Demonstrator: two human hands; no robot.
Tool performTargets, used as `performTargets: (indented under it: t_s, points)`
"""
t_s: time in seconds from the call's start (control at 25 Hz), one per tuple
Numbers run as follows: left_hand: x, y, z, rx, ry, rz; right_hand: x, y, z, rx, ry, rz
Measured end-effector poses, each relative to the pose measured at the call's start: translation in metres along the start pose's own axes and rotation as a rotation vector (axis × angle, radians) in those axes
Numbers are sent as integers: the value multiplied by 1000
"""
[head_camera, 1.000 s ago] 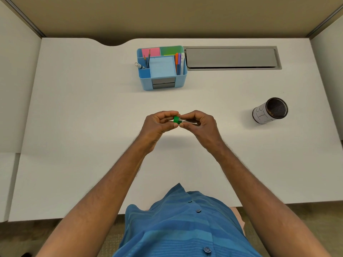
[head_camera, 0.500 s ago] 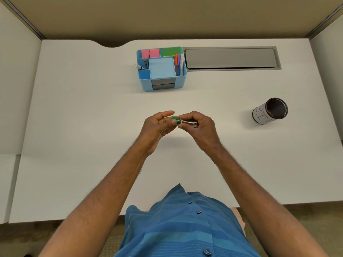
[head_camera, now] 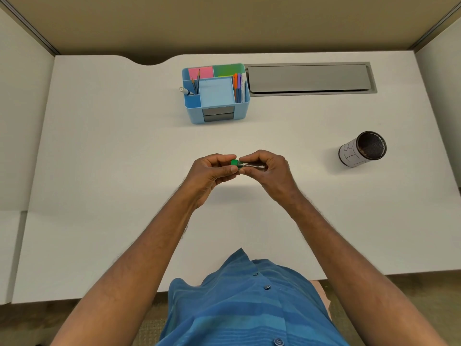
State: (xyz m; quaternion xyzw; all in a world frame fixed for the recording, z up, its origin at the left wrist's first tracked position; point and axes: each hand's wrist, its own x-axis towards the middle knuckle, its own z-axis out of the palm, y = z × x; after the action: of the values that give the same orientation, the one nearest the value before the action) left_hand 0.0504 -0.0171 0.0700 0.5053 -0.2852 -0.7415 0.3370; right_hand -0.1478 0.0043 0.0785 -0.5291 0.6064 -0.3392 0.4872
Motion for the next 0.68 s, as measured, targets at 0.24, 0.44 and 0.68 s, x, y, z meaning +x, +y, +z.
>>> performTargets:
  t_s: [0.24, 0.44, 0.68]
  points:
    - [0, 2, 3, 92, 0, 38, 2, -1, -4, 59, -30, 36]
    - [3, 4, 3, 121, 18, 50, 3, -5, -1, 122, -24, 30]
    - [8, 8, -5, 136, 14, 45, 12, -6, 3, 124, -56, 23]
